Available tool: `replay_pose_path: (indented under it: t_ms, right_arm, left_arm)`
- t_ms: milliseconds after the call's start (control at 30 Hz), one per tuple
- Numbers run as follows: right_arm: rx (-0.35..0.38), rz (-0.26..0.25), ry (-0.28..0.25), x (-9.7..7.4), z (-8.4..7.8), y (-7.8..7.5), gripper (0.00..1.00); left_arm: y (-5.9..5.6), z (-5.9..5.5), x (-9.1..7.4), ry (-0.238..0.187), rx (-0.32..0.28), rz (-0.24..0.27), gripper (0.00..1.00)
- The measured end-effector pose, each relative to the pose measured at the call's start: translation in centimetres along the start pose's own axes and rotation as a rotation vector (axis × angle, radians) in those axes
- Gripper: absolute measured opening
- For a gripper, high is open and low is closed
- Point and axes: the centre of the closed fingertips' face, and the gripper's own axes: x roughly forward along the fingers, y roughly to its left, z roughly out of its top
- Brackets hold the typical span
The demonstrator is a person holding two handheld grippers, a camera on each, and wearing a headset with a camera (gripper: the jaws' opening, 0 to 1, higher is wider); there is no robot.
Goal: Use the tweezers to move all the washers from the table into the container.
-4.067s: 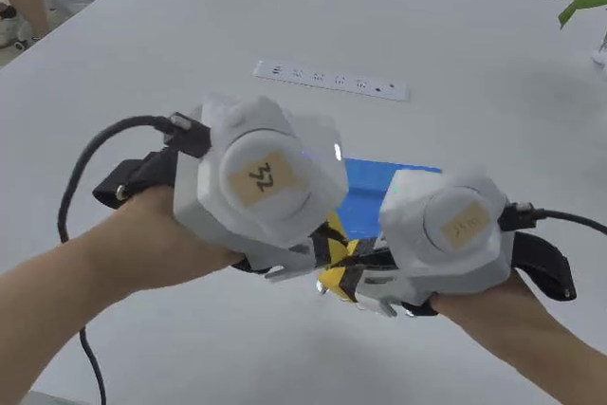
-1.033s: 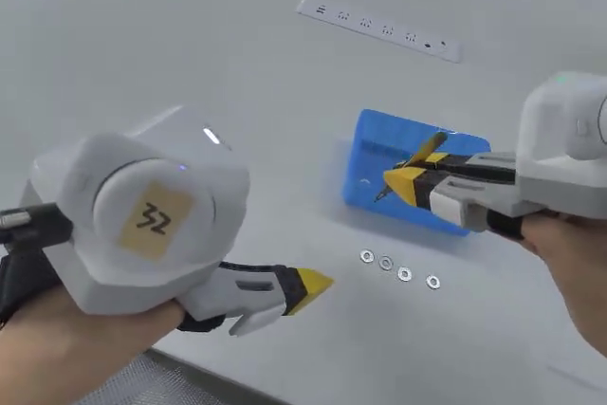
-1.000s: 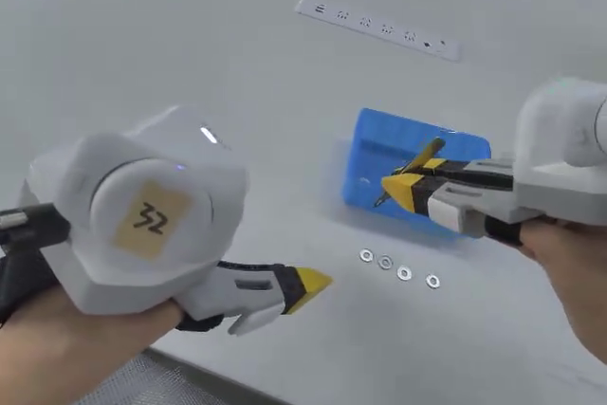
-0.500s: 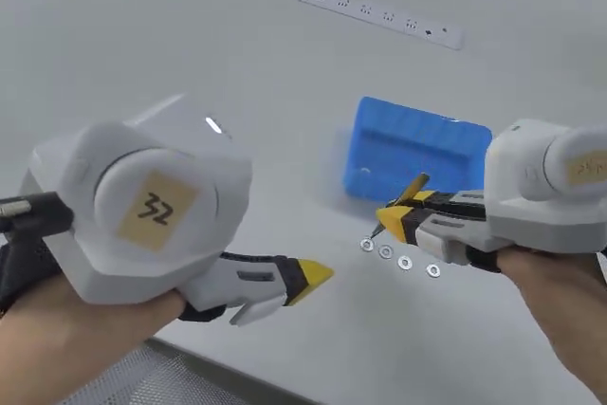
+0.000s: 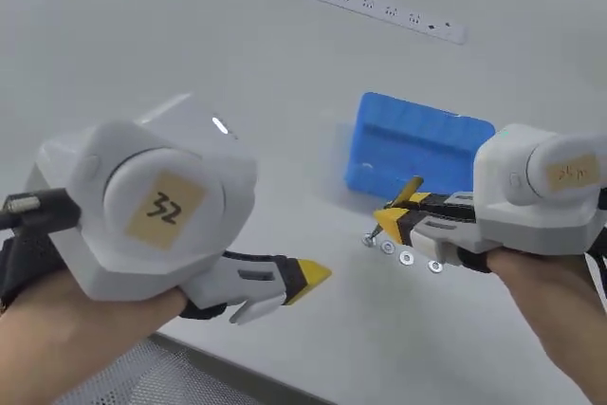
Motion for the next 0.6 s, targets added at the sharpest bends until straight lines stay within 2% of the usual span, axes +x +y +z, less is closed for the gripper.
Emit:
replay_pose_path:
  t_ms: [300, 600]
  right_arm:
    - [-0.005, 0.003, 0.009, -0.1, 0.0, 0.0, 0.04]
    - [-0.008, 0.021, -0.009, -1.3, 1.5, 0.7, 0.04]
  left_arm:
    - [0.0, 0.0, 0.0, 0.0, 0.004, 0.001, 0.99]
    - [0.0, 0.2, -0.2, -0.011, -0.012, -0.004, 0.99]
